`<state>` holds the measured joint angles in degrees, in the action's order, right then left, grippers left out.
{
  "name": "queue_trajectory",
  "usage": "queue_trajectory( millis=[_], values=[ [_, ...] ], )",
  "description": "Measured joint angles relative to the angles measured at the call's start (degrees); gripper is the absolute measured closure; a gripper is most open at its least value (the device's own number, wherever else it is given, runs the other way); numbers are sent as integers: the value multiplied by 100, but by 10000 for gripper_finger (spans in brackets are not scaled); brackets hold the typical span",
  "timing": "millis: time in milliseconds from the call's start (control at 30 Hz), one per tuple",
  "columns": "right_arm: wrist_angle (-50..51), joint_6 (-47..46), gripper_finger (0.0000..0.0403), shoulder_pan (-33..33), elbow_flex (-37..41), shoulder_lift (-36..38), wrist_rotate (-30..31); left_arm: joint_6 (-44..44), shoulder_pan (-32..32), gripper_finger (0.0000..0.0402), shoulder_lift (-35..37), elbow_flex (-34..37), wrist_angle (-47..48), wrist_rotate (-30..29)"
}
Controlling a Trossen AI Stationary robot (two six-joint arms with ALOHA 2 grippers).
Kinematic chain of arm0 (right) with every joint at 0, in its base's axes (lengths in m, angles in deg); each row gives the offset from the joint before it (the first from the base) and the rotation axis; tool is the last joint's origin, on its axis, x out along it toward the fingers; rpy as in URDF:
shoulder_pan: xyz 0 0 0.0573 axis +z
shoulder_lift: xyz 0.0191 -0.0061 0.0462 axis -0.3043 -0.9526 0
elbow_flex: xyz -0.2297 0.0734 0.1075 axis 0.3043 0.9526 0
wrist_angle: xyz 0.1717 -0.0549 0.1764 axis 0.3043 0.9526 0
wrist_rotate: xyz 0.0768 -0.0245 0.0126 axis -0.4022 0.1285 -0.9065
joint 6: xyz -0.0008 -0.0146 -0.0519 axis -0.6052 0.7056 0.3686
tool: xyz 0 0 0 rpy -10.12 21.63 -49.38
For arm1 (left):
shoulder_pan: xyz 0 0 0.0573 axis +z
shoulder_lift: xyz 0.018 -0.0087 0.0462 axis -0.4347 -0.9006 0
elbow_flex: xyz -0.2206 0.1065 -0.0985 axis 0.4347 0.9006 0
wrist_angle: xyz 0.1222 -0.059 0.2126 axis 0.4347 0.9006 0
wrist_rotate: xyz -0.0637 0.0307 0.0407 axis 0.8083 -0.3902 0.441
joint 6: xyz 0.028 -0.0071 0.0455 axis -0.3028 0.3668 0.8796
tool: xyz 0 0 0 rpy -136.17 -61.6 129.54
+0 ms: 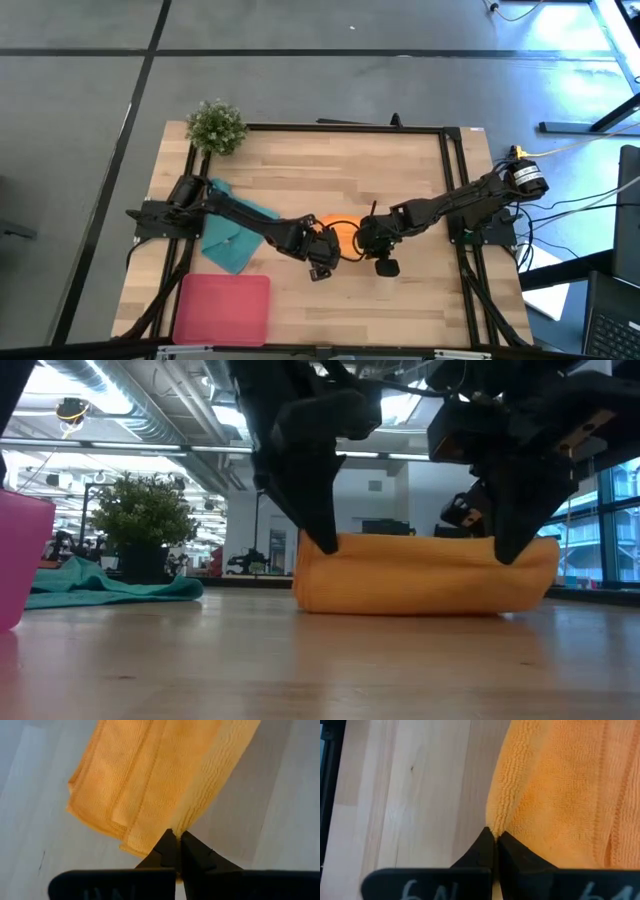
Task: Roll microfiber towels into tight, uniform cylinder then place into a basket
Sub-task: Roll the yellow microfiber cloth
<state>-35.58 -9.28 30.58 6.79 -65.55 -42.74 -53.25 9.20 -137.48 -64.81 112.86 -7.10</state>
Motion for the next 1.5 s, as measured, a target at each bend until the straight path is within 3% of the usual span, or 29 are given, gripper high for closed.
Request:
queue_trajectory(
  millis=[667,1500],
  values=[
    [5,9,395,-7,0,0,41,195,700,401,-427,-4,-279,347],
    [246,24,395,7,-4,55,582,358,766,401,-694,164,-678,441]
  ],
)
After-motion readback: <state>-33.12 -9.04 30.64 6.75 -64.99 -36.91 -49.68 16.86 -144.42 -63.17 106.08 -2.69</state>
